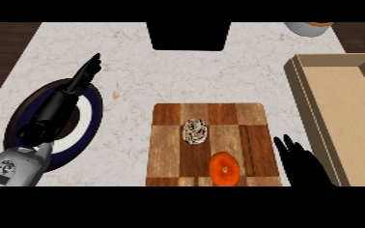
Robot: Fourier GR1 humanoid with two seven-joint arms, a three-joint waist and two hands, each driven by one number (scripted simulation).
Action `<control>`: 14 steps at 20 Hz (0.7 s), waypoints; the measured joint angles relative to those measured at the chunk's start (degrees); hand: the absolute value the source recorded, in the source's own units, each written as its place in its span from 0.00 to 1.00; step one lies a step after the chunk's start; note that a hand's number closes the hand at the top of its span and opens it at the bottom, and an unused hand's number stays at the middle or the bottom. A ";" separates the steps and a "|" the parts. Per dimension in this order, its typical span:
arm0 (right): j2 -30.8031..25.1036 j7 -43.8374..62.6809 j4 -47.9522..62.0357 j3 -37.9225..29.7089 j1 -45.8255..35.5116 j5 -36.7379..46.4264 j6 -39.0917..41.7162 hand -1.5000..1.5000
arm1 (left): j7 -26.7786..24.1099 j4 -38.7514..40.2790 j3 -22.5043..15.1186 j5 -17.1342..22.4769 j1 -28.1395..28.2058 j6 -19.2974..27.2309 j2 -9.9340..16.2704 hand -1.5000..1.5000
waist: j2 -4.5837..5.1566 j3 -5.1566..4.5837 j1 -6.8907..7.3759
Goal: Pick the squash from the cutting board and place it in the cardboard box
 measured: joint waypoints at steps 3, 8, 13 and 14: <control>4.97 2.83 1.99 3.63 -2.84 2.82 2.12 0.00 | 0.16 1.11 0.30 0.16 -1.19 -0.48 -0.47 0.50 | 0.05 0.05 0.09; 14.34 5.67 6.56 7.04 -5.74 6.65 4.64 0.00 | -0.55 1.54 0.40 -0.24 -0.85 -0.61 -1.11 0.50 | -0.06 0.15 0.16; 22.77 6.27 13.23 8.83 -7.08 11.37 6.85 0.00 | -0.16 2.15 1.01 -0.20 -1.26 -1.05 -1.40 0.50 | -0.11 0.26 -0.20; 23.53 6.20 13.84 8.58 -7.34 12.31 7.48 0.00 | -0.21 2.14 1.05 -0.31 -1.21 -1.06 -1.45 0.50 | -0.13 0.27 -0.27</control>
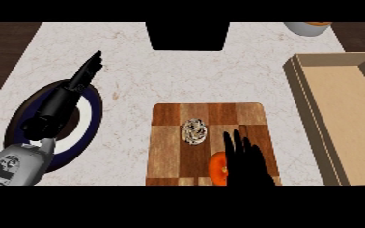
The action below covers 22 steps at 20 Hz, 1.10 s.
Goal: Pick the squash from the cutting board and place it in the cardboard box
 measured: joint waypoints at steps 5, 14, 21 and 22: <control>3.60 -0.05 4.83 -1.32 -2.54 2.86 1.95 0.00 | -0.17 0.76 0.21 -0.58 -0.37 -0.14 -0.59 0.50 | 0.05 0.06 -0.08; 5.37 -1.12 11.26 -3.95 -3.57 4.35 3.80 0.00 | -1.08 2.07 1.39 -0.77 -0.24 -1.66 -1.00 0.50 | 0.03 0.17 -0.34; 5.60 -0.92 12.65 -3.45 -2.13 4.57 3.75 0.00 | -1.06 1.36 1.71 -2.01 0.70 -1.71 -2.02 0.50 | -0.05 0.21 -0.39; 5.62 -1.06 12.91 -3.59 -2.42 4.32 3.73 0.00 | -0.51 1.04 1.43 -2.45 0.65 -1.32 -2.64 0.50 | -0.05 0.22 -0.39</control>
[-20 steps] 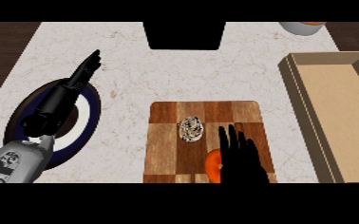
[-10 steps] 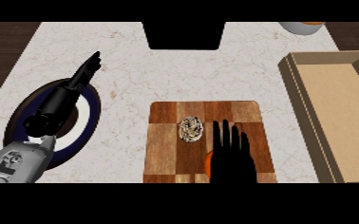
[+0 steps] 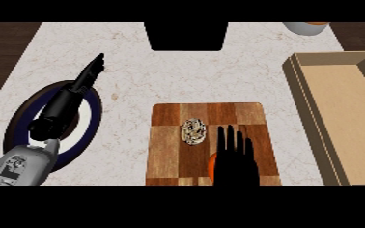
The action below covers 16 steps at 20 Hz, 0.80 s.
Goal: Pick the squash from the cutting board and place it in the cardboard box
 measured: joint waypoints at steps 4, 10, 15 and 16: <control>0.09 0.16 1.86 0.90 0.11 -0.69 -1.29 0.00 | -0.43 0.10 0.69 -0.49 0.14 -0.49 -0.49 0.50 | 0.02 0.01 0.01; 0.19 -1.30 5.84 -2.20 -0.02 -0.45 -2.26 0.00 | -0.95 1.44 1.39 -1.45 -0.19 -1.10 -1.26 0.50 | 0.07 0.02 -0.11; 0.27 -1.97 8.46 -3.63 0.65 0.49 -3.46 0.00 | 0.50 -0.27 2.39 -1.60 0.01 -1.81 -1.17 0.50 | 0.00 0.03 -0.05; 0.08 -2.72 8.59 -4.14 1.76 0.87 -3.70 0.00 | 0.51 -0.84 2.35 -1.79 0.62 -1.92 -1.28 0.50 | -0.02 0.03 -0.07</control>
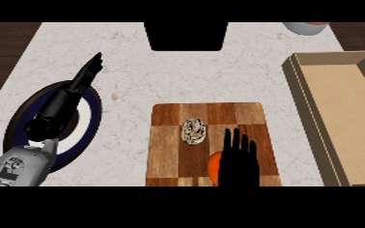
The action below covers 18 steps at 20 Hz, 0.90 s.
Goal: Pick the squash from the cutting board and place it in the cardboard box
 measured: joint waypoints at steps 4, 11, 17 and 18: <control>0.22 -0.72 1.06 -0.40 0.10 -0.80 -1.06 1.00 | -0.42 1.32 0.43 -1.34 -0.59 -0.44 -1.31 0.50 | 0.03 0.00 -0.10; 0.45 -4.50 6.04 1.05 -2.17 3.39 -3.50 1.00 | 0.18 0.83 3.00 -2.08 -0.41 -2.99 -2.39 0.50 | -0.09 -0.15 -0.11; 0.26 -8.68 7.97 -3.10 -6.71 5.55 -4.51 1.00 | -0.77 1.41 3.93 -4.18 -0.16 -3.72 -3.99 0.50 | 0.01 -0.06 0.06; 0.04 -10.63 10.18 -6.19 -9.29 4.26 -5.56 1.00 | -0.61 1.60 3.88 -4.09 -0.41 -3.95 -4.17 0.50 | 0.14 -0.03 0.25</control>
